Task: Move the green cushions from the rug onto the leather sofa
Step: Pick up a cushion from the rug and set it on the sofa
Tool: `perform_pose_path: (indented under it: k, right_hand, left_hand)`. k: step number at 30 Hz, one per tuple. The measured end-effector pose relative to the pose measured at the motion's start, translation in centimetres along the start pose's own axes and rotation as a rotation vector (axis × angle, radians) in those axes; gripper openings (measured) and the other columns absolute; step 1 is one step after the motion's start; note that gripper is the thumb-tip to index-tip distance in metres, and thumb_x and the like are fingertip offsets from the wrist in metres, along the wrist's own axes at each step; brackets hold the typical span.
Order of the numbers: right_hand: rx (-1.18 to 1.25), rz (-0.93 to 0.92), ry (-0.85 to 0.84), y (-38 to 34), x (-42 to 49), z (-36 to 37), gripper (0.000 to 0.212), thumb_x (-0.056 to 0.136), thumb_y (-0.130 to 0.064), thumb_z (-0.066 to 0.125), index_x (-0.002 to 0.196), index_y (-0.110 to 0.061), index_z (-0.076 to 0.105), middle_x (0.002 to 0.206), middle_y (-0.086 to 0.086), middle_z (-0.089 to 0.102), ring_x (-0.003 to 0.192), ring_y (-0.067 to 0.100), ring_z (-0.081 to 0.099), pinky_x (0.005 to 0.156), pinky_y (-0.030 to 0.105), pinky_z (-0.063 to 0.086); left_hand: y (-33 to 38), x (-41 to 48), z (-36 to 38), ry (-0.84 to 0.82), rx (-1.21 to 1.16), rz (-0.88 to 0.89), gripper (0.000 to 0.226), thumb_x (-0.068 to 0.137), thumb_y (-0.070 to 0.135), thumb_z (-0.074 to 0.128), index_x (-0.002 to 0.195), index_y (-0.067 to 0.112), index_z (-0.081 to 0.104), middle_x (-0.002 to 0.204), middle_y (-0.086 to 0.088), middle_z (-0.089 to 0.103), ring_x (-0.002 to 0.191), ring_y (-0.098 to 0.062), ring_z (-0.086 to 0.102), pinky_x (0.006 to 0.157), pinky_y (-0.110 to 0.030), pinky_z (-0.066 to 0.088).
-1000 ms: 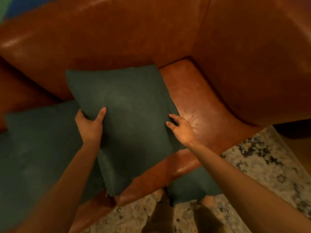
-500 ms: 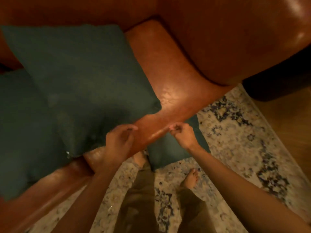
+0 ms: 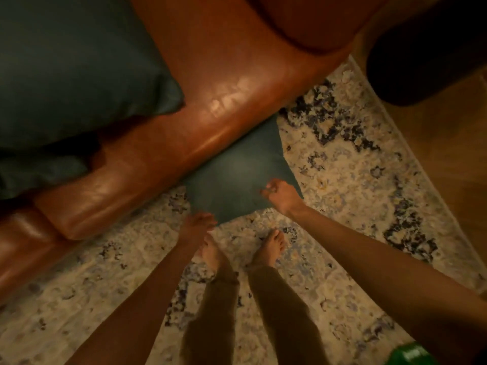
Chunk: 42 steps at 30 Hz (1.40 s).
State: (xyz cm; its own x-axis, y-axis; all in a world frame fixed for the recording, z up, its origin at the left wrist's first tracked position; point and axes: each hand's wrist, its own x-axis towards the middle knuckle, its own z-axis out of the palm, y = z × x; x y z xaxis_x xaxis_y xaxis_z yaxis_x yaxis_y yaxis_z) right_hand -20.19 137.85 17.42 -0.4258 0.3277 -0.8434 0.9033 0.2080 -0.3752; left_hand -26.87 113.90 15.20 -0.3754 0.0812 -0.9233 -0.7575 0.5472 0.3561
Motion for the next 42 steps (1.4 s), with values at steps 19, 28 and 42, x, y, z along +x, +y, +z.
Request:
perform_pose_path:
  k: [19,28,42]
  right_hand:
    - [0.299,0.187,0.183,9.7,20.3,2.7,0.108,0.066,-0.071,0.070,0.143,-0.005,0.034,0.140,0.011,0.051,0.125,0.033,0.053,0.102,0.040,0.046]
    - [0.306,0.327,-0.246,15.8,11.7,2.7,0.075,0.066,-0.045,0.081,0.125,-0.005,0.059,0.105,0.005,0.067,0.087,0.021,0.064,0.078,0.031,0.052]
    - [0.652,0.419,-0.077,13.9,-7.7,0.7,0.115,0.033,-0.062,0.090,0.131,-0.012,0.055,0.125,0.008,0.065,0.107,0.029,0.064,0.097,0.047,0.052]
  left_hand:
    - [-1.1,20.4,0.7,0.326,-0.013,0.186,0.103,0.071,0.049,0.077,0.151,0.013,0.022,0.155,-0.010,0.030,0.141,-0.028,0.031,0.117,-0.042,0.027]
    - [-7.7,13.6,-2.0,0.200,0.045,-0.097,0.111,0.048,0.078,0.072,0.140,0.022,0.042,0.141,-0.006,0.050,0.124,-0.031,0.051,0.108,-0.049,0.040]
    - [-5.8,-7.2,-1.9,0.341,0.217,-0.006,0.090,0.062,0.065,0.074,0.130,0.014,0.044,0.129,-0.012,0.058,0.114,-0.035,0.057,0.097,-0.050,0.048]
